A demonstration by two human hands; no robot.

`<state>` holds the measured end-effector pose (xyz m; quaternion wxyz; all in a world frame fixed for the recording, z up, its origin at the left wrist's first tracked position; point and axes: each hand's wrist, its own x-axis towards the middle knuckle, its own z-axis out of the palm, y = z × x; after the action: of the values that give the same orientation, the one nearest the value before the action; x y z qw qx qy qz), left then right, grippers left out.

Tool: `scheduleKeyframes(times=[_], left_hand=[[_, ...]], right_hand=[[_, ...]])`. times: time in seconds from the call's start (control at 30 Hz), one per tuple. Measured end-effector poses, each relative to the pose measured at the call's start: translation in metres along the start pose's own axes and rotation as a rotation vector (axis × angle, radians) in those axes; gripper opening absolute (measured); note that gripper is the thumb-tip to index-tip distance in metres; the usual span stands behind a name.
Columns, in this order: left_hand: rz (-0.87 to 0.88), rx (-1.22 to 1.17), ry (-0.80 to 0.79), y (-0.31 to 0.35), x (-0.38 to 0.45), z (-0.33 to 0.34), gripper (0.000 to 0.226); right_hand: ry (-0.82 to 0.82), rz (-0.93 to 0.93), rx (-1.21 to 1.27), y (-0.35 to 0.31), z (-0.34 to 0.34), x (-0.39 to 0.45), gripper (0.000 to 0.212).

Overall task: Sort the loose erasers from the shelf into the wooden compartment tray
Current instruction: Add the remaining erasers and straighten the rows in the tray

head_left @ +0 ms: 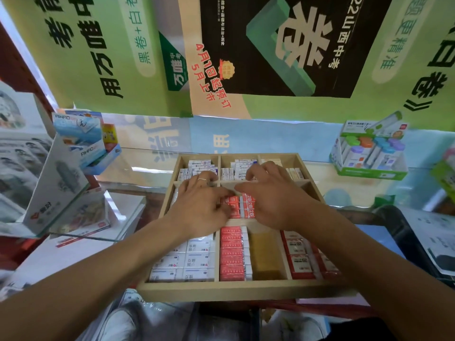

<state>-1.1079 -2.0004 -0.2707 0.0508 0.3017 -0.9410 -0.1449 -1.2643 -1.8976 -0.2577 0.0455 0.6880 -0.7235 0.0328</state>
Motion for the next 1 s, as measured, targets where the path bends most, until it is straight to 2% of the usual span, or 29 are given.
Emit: scheduleKeyframes(times=[0.13, 0.33, 0.47, 0.6, 0.7, 0.77, 0.87, 0.93, 1.0], left_hand=[[0.040, 0.000, 0.028, -0.011, 0.000, 0.004, 0.059], [0.067, 0.013, 0.050, -0.014, -0.004, 0.006, 0.059], [0.050, -0.085, 0.042, -0.014, -0.003, 0.004, 0.056], [0.005, -0.396, 0.136, -0.021, -0.014, -0.012, 0.026], [-0.032, -0.415, 0.209, -0.034, -0.031, -0.021, 0.022], [-0.034, -0.428, 0.154, -0.042, -0.041, -0.028, 0.018], [0.083, -0.347, -0.019, -0.055, -0.058, -0.031, 0.032], [0.159, -0.272, 0.001, -0.059, -0.063, -0.027, 0.043], [0.153, -0.282, 0.073, -0.058, -0.064, -0.021, 0.044]], right_hand=[[-0.068, -0.010, 0.026, 0.006, -0.001, 0.008, 0.041], [-0.107, 0.015, 0.065, 0.009, 0.000, 0.006, 0.044], [-0.041, 0.042, 0.145, 0.004, -0.001, 0.003, 0.049], [0.055, 0.029, 0.278, -0.009, -0.005, -0.006, 0.050], [0.043, -0.015, 0.364, -0.027, -0.002, -0.011, 0.032], [0.015, -0.034, 0.415, -0.037, 0.000, -0.015, 0.030], [0.005, -0.009, 0.442, -0.047, 0.004, -0.017, 0.032], [0.025, 0.013, 0.470, -0.050, 0.006, -0.018, 0.030], [0.035, 0.020, 0.513, -0.052, 0.008, -0.017, 0.028]])
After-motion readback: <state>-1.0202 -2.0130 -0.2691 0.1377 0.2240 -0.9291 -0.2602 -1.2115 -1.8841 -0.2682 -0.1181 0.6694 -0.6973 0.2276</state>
